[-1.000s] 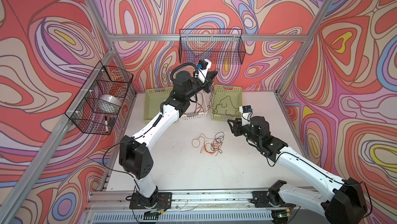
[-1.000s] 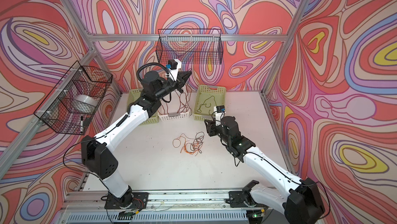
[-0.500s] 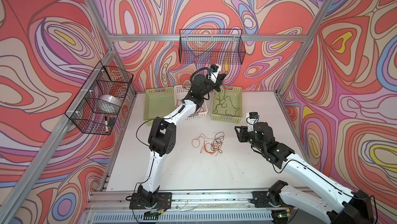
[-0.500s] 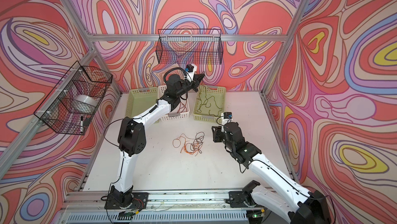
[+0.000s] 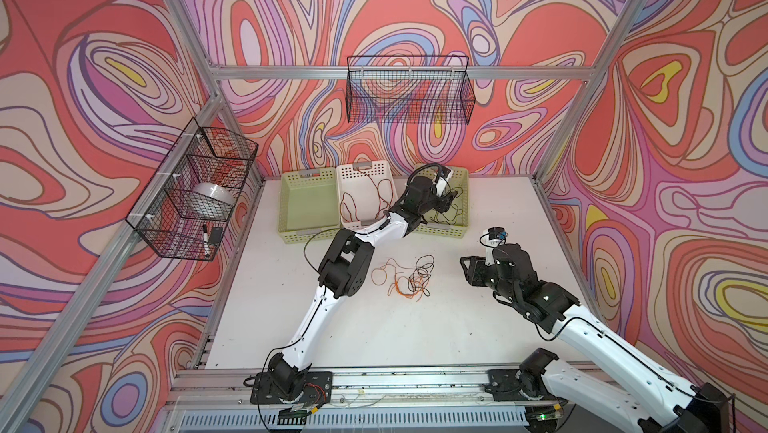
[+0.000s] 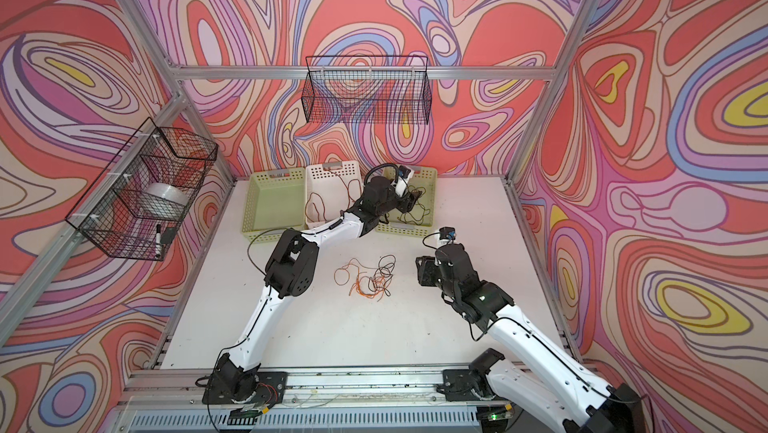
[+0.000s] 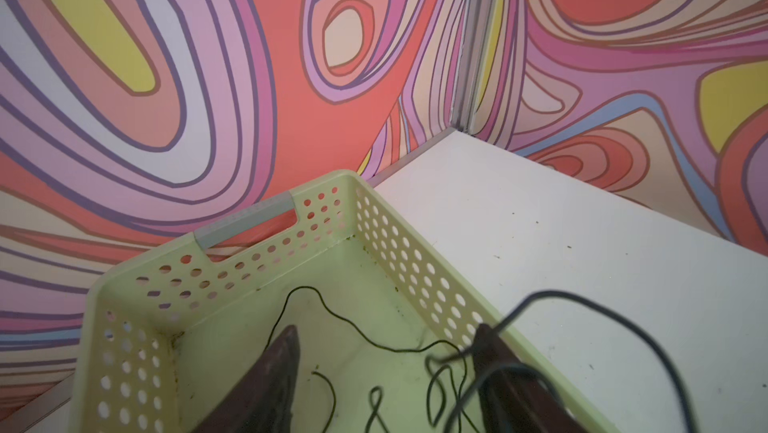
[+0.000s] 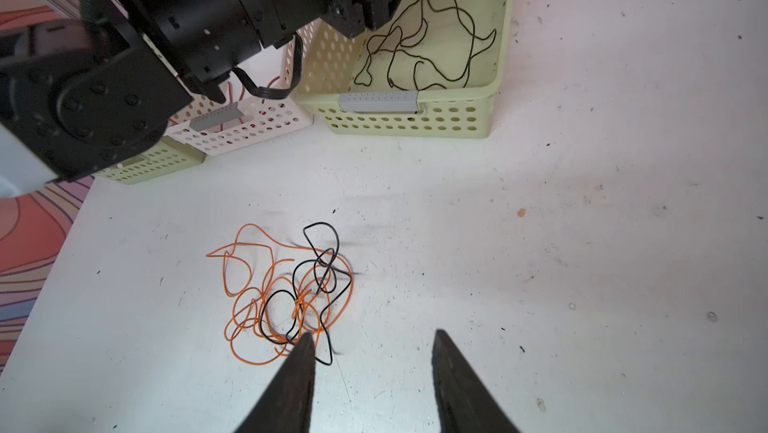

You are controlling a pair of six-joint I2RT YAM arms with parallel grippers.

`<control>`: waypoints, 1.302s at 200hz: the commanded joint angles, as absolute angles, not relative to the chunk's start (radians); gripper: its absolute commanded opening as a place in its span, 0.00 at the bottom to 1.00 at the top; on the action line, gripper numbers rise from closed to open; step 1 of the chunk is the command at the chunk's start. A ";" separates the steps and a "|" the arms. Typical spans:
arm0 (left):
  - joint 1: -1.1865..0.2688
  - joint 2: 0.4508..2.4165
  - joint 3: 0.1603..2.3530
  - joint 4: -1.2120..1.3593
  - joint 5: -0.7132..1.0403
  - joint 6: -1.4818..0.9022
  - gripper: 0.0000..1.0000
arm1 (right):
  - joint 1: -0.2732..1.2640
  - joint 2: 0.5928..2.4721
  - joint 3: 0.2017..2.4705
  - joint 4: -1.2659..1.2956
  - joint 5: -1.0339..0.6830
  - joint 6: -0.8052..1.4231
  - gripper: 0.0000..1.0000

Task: Untangle the cables
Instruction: 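Carry the black wire over the green basket with the left gripper and release, then move both grippers back to the black and orange wire pile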

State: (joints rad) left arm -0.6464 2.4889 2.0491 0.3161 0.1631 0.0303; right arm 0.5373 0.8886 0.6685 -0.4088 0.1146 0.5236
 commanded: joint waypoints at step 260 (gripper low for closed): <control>-0.620 1.223 0.904 0.106 0.055 0.073 0.97 | 0.539 1.641 0.885 -0.058 -0.088 0.225 0.20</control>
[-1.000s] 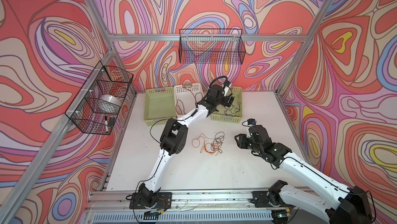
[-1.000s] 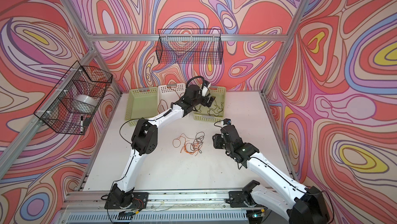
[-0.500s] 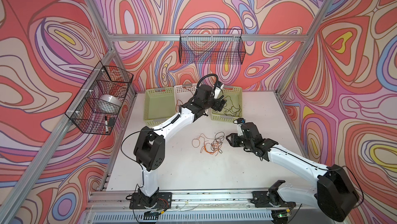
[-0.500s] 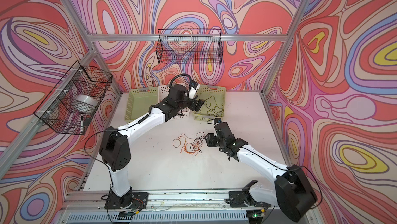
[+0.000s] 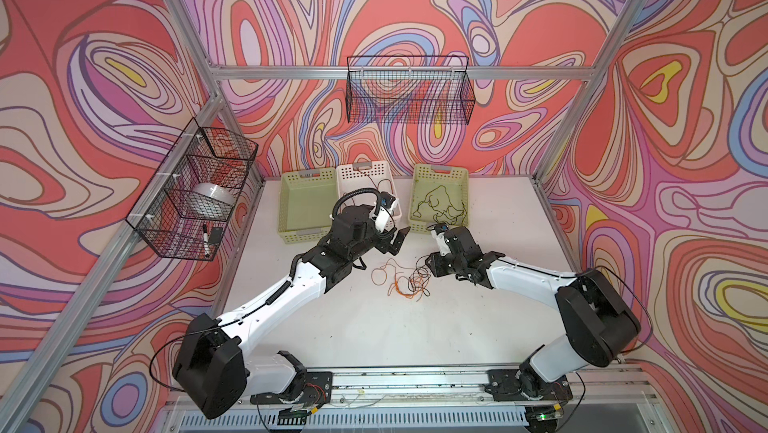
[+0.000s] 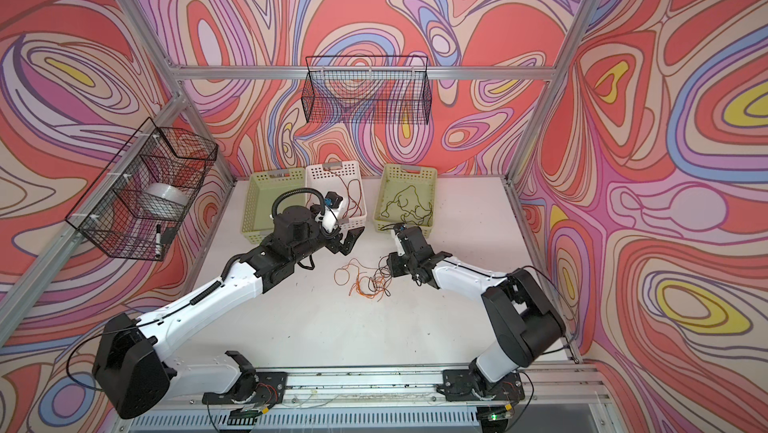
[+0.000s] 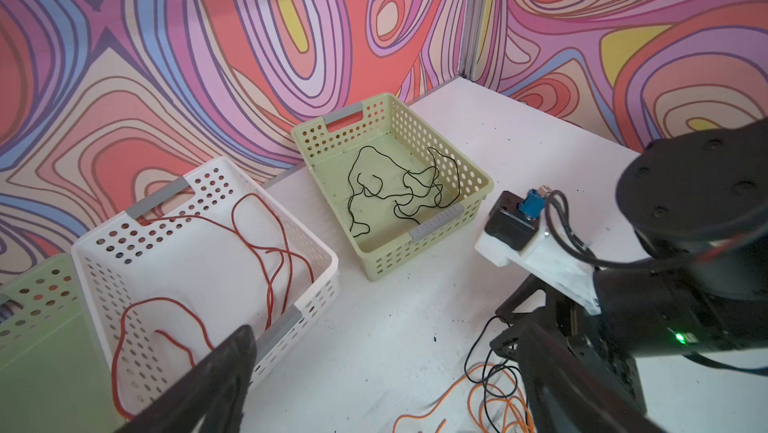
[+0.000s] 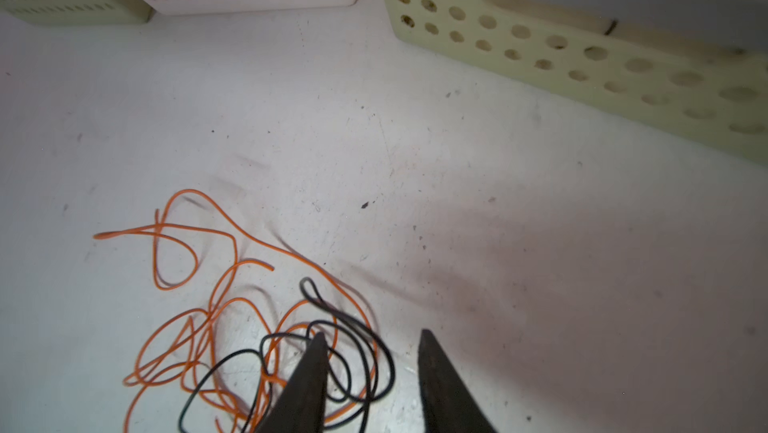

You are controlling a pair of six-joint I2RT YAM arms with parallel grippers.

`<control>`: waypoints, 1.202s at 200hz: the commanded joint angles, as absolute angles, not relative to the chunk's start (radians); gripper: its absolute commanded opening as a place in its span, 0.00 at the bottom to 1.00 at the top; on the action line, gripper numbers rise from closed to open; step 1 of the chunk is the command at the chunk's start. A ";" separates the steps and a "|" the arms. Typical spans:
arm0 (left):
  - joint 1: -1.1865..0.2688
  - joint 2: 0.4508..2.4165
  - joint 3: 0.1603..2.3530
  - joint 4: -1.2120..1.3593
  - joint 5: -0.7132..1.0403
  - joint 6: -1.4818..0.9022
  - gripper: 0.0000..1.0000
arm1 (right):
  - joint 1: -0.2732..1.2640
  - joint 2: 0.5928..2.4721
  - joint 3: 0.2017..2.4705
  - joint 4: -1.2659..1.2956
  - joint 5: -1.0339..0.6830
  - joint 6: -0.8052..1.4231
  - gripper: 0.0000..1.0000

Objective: Untangle the cables

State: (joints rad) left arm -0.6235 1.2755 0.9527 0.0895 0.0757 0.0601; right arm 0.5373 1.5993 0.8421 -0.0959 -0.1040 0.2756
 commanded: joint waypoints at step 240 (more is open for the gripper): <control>-0.705 1.488 0.780 0.674 0.260 0.051 0.60 | 0.599 1.152 0.779 -0.075 -0.346 -0.036 0.00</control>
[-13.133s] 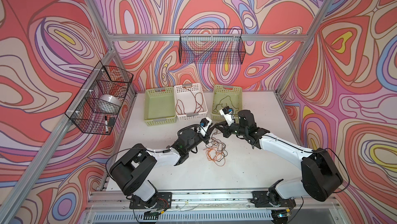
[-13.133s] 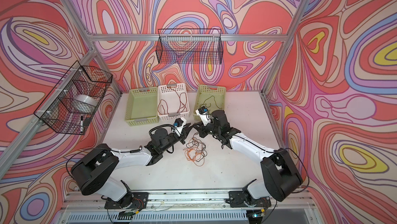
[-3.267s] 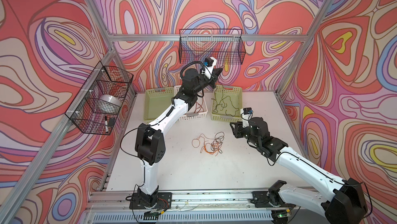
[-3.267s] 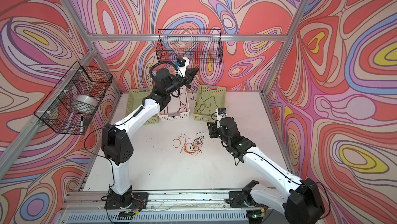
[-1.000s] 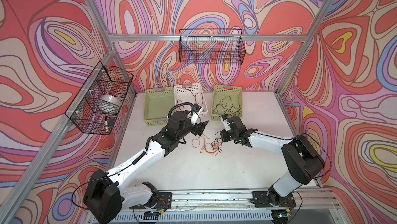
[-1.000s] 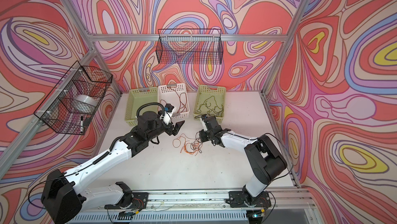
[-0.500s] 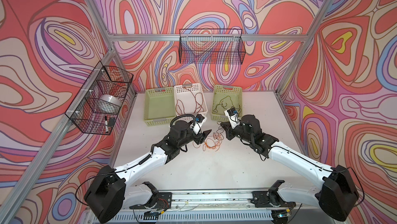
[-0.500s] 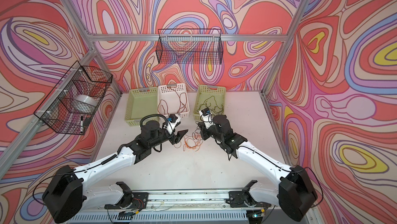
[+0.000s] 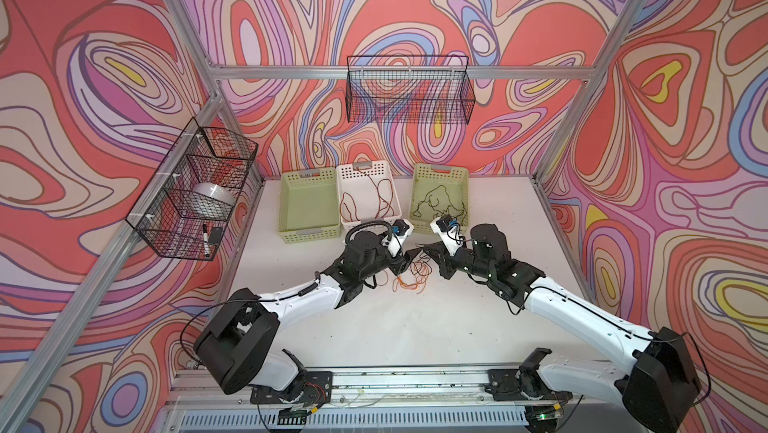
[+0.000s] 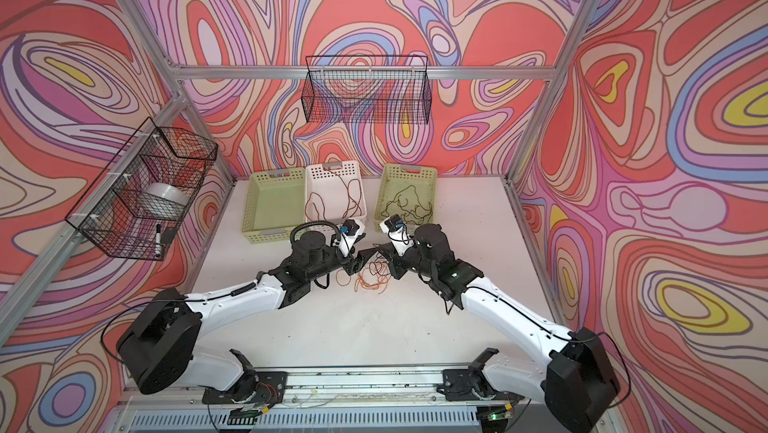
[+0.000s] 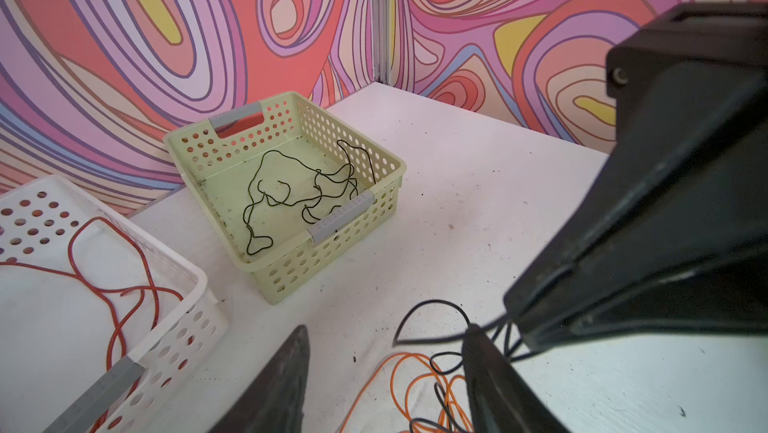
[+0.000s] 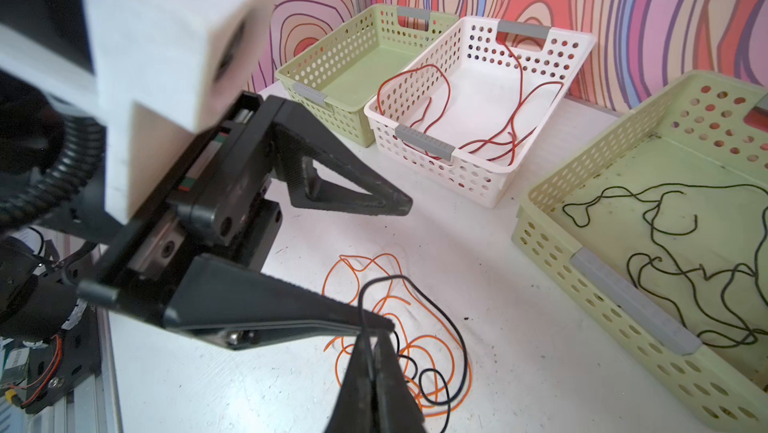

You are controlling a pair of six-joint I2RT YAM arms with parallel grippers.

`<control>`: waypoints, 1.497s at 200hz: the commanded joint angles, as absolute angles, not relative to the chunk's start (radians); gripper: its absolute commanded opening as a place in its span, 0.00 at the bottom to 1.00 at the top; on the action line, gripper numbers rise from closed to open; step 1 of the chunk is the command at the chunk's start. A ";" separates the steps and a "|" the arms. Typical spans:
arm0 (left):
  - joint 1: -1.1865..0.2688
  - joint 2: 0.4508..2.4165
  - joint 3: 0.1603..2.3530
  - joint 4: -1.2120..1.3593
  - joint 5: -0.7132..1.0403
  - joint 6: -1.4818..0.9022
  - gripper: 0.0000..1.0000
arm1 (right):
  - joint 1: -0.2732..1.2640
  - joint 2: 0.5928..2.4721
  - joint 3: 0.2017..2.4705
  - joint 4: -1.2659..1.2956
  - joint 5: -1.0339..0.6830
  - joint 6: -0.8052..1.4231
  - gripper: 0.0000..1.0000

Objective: Untangle the cables

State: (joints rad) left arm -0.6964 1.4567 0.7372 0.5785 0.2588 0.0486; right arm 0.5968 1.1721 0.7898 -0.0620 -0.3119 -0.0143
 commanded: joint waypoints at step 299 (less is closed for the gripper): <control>-0.815 1.374 0.854 0.543 0.208 0.257 0.00 | 0.589 1.116 0.703 0.112 -0.053 0.185 0.34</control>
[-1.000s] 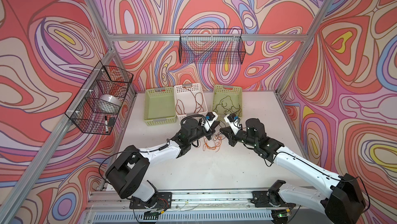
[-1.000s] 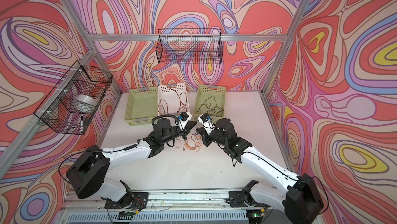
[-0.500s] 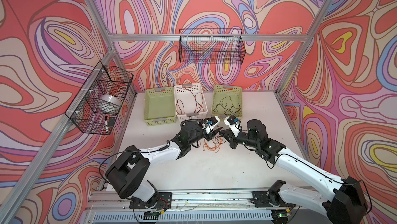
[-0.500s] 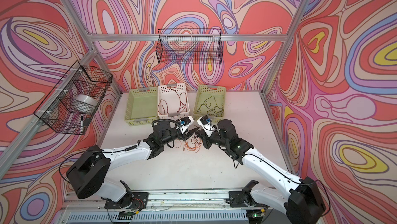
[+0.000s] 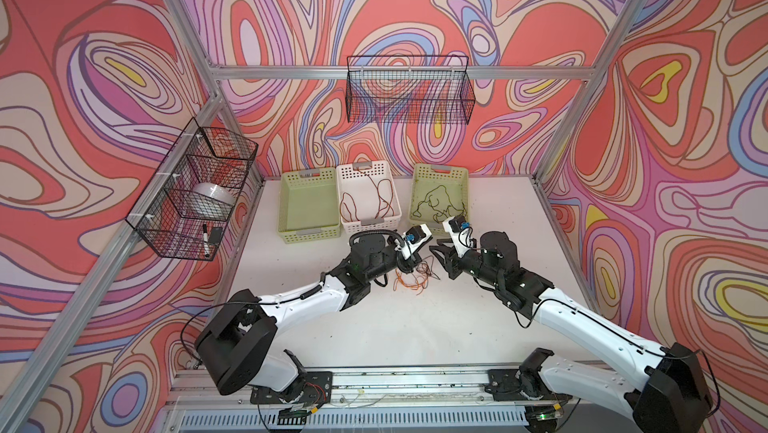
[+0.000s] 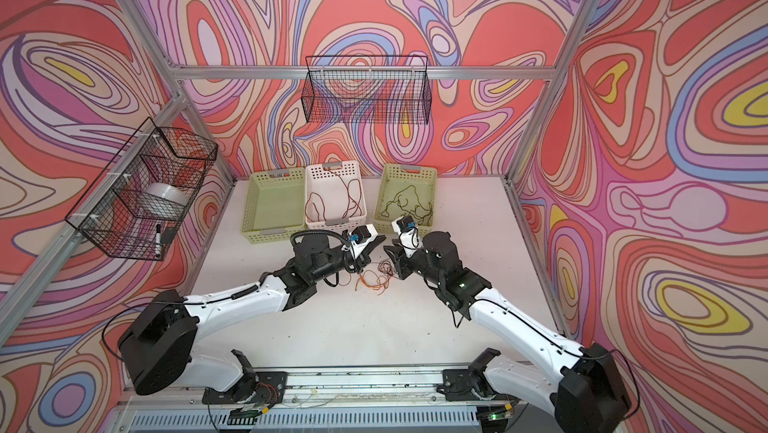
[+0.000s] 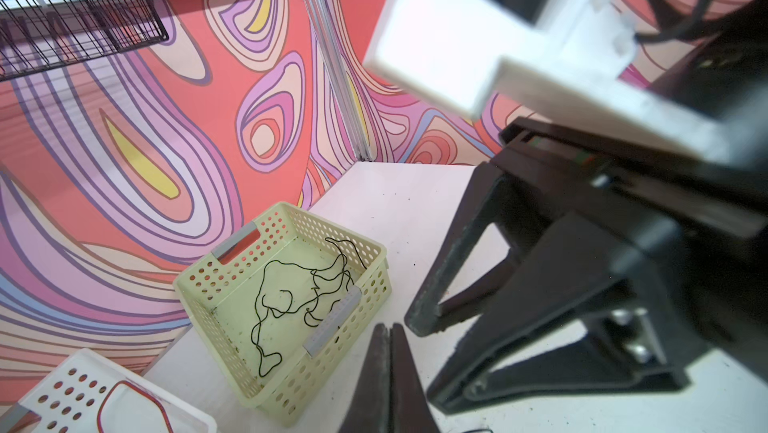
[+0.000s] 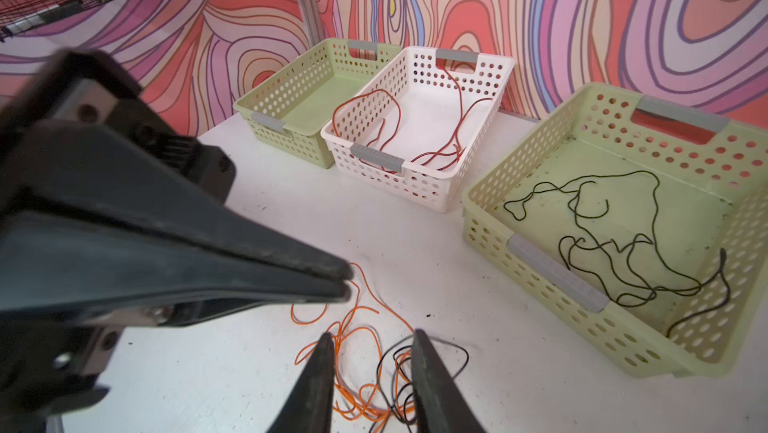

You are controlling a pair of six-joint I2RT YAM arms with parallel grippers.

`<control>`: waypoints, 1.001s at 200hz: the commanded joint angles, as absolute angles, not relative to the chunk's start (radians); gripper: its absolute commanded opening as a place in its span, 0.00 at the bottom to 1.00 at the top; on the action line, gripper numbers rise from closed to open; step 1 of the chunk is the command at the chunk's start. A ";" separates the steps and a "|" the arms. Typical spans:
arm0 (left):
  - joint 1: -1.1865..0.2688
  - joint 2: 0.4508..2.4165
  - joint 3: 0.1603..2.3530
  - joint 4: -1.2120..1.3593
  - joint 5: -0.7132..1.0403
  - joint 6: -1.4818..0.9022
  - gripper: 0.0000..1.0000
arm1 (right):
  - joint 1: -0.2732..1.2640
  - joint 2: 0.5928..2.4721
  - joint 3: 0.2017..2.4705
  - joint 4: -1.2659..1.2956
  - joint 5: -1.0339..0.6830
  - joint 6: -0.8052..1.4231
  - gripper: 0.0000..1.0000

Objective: Untangle the cables

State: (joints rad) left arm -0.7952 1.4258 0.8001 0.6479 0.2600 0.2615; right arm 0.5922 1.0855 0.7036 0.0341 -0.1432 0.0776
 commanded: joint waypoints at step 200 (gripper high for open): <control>-0.759 1.179 0.721 0.278 -0.124 0.133 0.37 | 0.592 1.850 1.097 -0.157 0.032 0.081 0.36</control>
State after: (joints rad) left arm -0.7700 1.2140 0.7475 0.3000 -0.0937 0.1375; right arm 0.5903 1.7897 1.0500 -0.1303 0.0311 0.1287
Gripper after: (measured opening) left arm 0.348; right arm 0.362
